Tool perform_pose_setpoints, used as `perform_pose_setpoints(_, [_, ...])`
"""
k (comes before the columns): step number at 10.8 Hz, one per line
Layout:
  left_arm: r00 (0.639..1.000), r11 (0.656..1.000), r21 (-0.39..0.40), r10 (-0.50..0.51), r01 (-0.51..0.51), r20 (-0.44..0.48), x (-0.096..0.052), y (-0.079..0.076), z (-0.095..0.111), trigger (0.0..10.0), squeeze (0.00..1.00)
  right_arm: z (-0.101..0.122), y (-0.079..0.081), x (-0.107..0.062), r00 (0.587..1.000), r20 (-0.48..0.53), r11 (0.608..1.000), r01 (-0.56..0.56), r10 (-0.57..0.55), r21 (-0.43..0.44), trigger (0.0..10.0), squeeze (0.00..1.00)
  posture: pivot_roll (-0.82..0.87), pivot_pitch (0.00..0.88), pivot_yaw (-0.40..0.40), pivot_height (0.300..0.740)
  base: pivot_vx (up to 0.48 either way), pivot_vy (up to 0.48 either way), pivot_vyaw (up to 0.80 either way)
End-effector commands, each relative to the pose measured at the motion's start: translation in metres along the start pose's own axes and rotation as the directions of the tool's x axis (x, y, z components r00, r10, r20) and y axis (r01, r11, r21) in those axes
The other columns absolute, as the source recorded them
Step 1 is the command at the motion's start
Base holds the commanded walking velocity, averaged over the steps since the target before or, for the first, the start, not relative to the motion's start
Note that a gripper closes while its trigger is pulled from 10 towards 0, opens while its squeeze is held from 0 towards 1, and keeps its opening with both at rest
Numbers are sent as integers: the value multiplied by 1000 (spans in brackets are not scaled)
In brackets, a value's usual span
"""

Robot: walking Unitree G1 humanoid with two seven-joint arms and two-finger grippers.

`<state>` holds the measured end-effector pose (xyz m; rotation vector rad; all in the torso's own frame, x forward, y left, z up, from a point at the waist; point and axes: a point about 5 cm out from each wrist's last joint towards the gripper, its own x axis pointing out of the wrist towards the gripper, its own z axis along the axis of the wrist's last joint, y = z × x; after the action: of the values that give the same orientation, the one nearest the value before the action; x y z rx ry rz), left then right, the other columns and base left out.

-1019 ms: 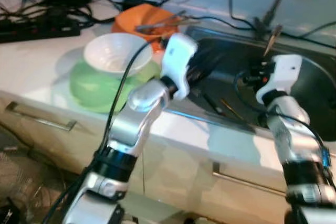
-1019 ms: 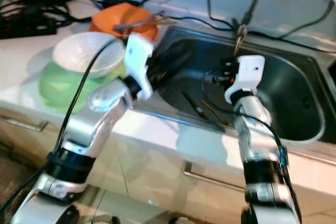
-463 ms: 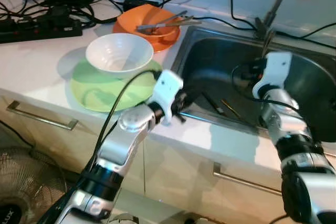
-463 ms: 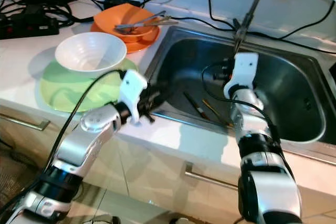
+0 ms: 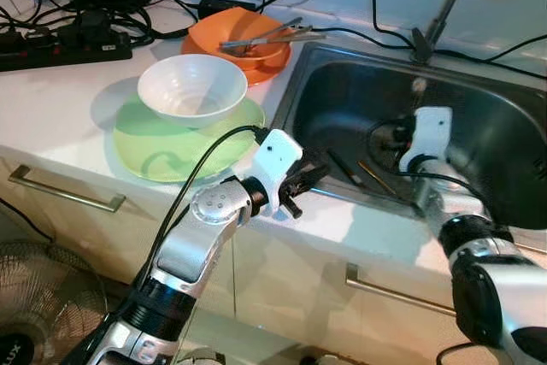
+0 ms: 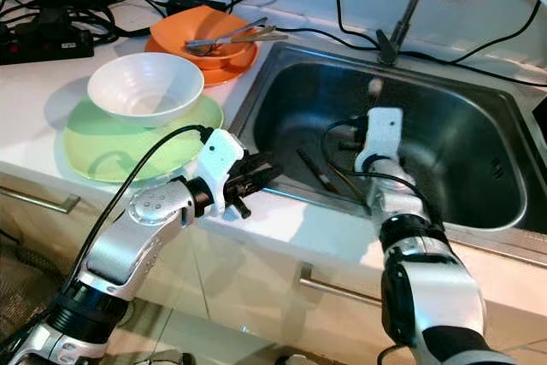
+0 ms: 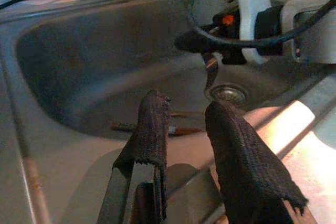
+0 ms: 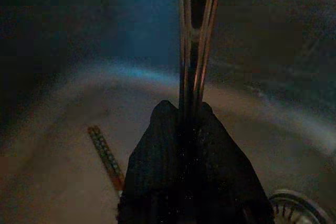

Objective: Kitchen organization

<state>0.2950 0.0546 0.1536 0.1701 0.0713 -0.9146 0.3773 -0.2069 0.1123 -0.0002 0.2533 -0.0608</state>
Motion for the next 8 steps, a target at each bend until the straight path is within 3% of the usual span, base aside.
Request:
perform_pose_setpoints(1, [1000, 1000, 3, -27, 27, -11, 0, -5, 0, 10000, 0, 0, 0, 1, 1000, -28, 1000, 7, -8, -6, 10000, 0, 90, 42, -94, 740, 0, 0, 0])
perform_pose_setpoints(5, [999, 999, 0, -44, 44, -21, 0, -12, -1, 10000, 0, -20, 15, 0, 982, -185, 998, -47, 41, -30, 10000, 0, 99, 33, -109, 740, 0, 0, 0])
perform_pose_setpoints(7, [999, 999, -1, -43, 43, -22, 0, -13, -1, 10000, 0, -23, 17, 0, 976, -213, 998, -55, 47, -32, 10000, 0, 101, 33, -113, 740, 0, 0, 0])
perform_pose_setpoints(8, [999, 999, -2, -43, 43, -23, 0, -13, -1, 10000, 0, -22, 17, 0, 976, -213, 998, -57, 49, -29, 10000, 1000, 101, 30, -115, 740, 0, 0, 0])
